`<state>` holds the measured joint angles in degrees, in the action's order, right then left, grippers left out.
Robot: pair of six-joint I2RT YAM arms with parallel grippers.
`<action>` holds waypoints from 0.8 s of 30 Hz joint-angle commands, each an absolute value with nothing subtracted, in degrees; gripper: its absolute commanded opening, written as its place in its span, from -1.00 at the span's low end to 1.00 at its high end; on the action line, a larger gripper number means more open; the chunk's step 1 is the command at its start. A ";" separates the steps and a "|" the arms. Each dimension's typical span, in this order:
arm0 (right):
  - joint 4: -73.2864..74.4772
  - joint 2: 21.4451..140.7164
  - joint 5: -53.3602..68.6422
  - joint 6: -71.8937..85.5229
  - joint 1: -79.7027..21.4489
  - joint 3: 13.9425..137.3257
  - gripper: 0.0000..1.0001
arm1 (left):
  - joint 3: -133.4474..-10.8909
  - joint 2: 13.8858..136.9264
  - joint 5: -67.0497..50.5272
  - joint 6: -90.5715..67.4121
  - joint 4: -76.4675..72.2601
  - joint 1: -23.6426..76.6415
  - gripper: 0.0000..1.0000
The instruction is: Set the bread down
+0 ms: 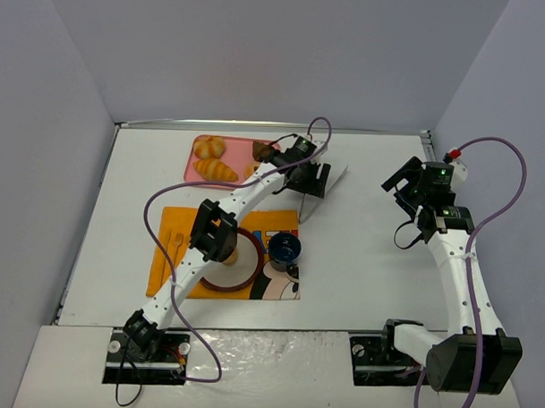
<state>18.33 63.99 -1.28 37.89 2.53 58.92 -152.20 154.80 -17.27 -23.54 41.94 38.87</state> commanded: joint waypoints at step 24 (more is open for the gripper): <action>15.03 66.93 -3.09 32.18 -9.84 64.86 1.00 | -114.48 104.67 22.55 -17.69 51.44 37.40 0.35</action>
<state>18.41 63.29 -2.01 35.14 -2.09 59.46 -128.79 121.93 7.05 -15.34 49.22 39.64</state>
